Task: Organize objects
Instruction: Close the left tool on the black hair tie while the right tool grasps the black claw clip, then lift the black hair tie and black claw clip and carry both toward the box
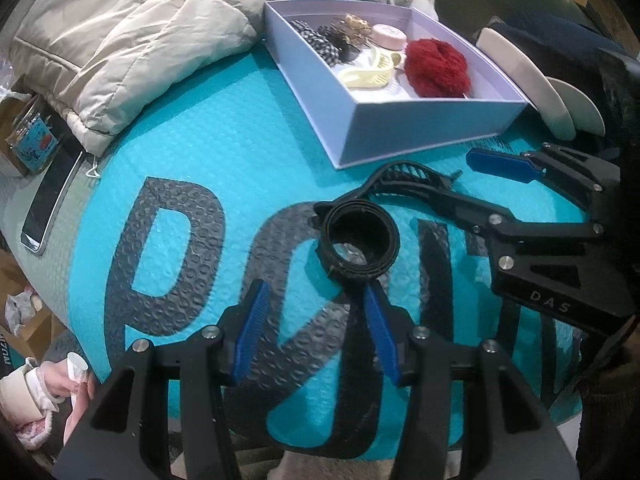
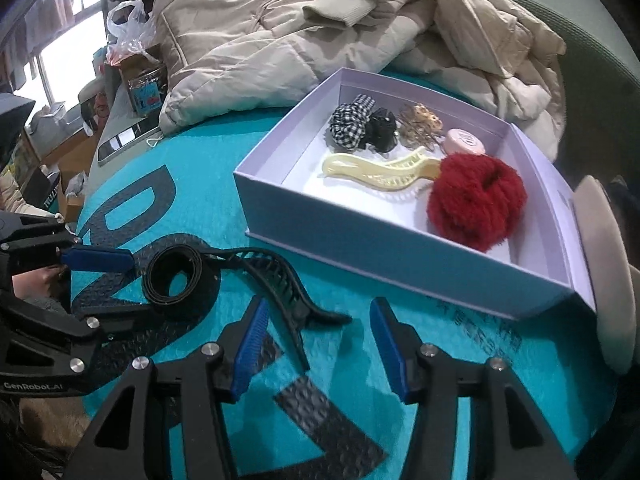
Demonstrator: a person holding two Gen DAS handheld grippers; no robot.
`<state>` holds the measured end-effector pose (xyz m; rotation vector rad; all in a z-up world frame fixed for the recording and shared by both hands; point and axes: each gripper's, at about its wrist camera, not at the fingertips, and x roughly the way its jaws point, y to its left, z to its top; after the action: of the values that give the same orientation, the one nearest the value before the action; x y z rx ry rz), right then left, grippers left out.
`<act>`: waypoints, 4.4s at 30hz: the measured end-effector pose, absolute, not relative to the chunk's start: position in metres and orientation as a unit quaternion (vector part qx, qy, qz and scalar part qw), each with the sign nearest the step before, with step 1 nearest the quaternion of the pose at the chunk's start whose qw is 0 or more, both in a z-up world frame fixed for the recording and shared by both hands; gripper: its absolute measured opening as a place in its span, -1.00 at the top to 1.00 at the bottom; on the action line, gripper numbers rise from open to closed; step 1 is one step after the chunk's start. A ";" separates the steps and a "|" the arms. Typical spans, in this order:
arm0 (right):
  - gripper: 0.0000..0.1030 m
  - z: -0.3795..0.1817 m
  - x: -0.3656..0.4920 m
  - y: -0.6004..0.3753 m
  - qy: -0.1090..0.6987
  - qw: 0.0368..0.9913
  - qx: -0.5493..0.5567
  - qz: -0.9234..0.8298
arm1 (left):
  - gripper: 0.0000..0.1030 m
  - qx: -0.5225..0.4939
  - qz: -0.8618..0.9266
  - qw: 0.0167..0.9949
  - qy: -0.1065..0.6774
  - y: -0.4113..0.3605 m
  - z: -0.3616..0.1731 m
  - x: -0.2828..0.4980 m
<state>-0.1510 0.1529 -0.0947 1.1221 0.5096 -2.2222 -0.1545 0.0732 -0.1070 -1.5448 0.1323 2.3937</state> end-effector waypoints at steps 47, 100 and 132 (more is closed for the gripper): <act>0.33 -0.095 -0.086 0.215 0.129 0.189 0.478 -0.848 | 0.42 -0.525 0.820 0.208 0.098 0.122 -0.105 -0.122; 0.33 -0.101 -0.051 0.230 0.092 0.183 0.473 -0.857 | 0.26 -0.490 0.822 0.252 0.146 0.151 -0.110 -0.088; 0.33 -0.041 0.001 0.248 0.089 0.170 0.423 -0.885 | 0.26 -0.444 0.846 0.246 0.162 0.151 -0.036 -0.029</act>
<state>0.0008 0.2485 -0.0412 1.2036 0.2525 -2.5165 -0.0287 0.1508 -0.0359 -1.2118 0.4416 2.3092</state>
